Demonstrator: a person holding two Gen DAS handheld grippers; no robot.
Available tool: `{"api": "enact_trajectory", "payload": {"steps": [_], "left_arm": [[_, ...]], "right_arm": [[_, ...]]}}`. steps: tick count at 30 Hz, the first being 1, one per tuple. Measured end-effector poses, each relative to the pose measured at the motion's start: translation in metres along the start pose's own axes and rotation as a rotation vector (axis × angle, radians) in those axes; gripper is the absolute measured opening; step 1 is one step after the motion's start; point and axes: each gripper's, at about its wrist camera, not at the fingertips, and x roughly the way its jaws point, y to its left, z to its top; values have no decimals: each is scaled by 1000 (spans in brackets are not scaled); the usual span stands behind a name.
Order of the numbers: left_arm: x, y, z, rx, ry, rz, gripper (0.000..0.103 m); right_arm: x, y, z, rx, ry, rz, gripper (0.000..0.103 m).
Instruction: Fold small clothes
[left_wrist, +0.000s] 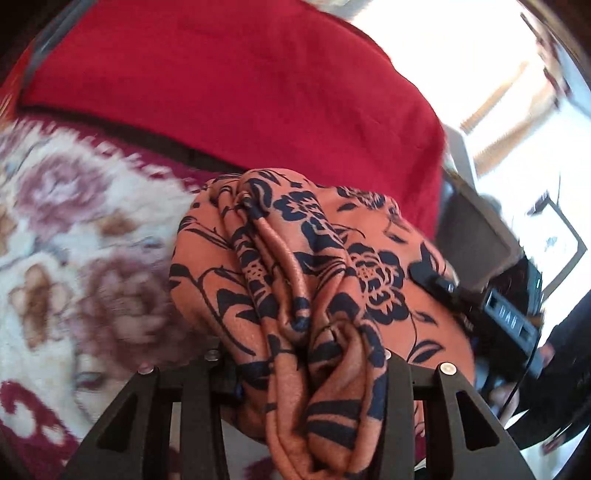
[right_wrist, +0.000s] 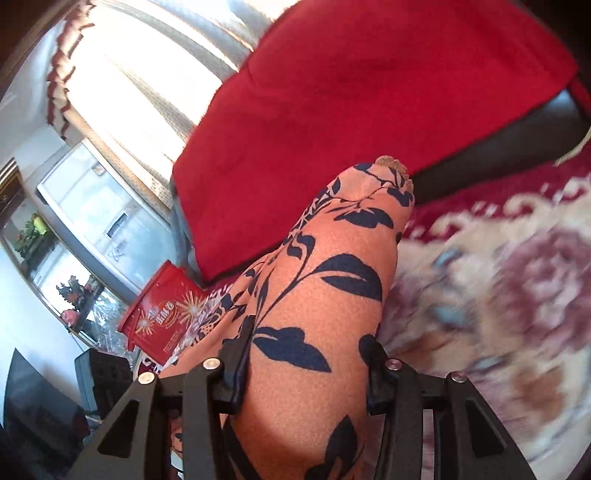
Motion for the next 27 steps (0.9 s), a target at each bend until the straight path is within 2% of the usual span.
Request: {"api": "enact_trajectory", "payload": {"steps": [3, 5, 6, 8, 9, 10, 12, 14, 17, 18, 19, 20, 21, 23, 24, 25, 27], "left_arm": [[26, -25, -12, 52, 78, 24, 43], [48, -37, -24, 85, 173, 80, 48], [56, -43, -30, 116, 209, 127, 51], [54, -53, -31, 175, 205, 156, 60], [50, -57, -28, 200, 220, 161, 62], [43, -58, -27, 210, 226, 170, 63], [21, -52, -20, 176, 189, 197, 64], [1, -53, -15, 136, 130, 220, 69], [-7, -65, -11, 209, 61, 317, 70], [-1, -71, -11, 252, 62, 363, 70], [8, -72, -13, 278, 81, 412, 71], [22, -70, -16, 286, 117, 462, 73], [33, -63, -20, 270, 155, 487, 74], [32, -58, -24, 218, 150, 464, 74], [25, -60, -22, 201, 148, 467, 74], [17, -65, -20, 204, 143, 471, 73], [-1, -83, -17, 244, 97, 488, 73]], "right_arm": [[-19, -20, 8, -12, 19, -15, 48], [-19, -47, 9, 20, 88, -42, 49], [-13, -65, 6, 55, 149, -89, 50], [0, -85, -1, 100, 241, -176, 63], [0, -91, -2, 112, 254, -188, 63], [-9, -90, 1, 111, 228, -180, 63], [-31, -82, 7, 75, 166, -213, 63], [-62, -71, 9, 31, 66, -254, 64], [-89, -56, 8, -14, -35, -197, 63], [-89, -51, 8, -25, -37, -181, 62], [-85, -43, 3, -43, -26, -172, 57], [-80, -41, -1, -50, -6, -172, 51], [-71, -41, -5, -46, 32, -176, 51], [-36, -45, -22, -38, 174, -252, 52], [-28, -45, -27, -57, 191, -306, 52], [-30, -36, -29, -90, 169, -332, 51], [-43, -22, -29, -99, 135, -326, 51]]}}
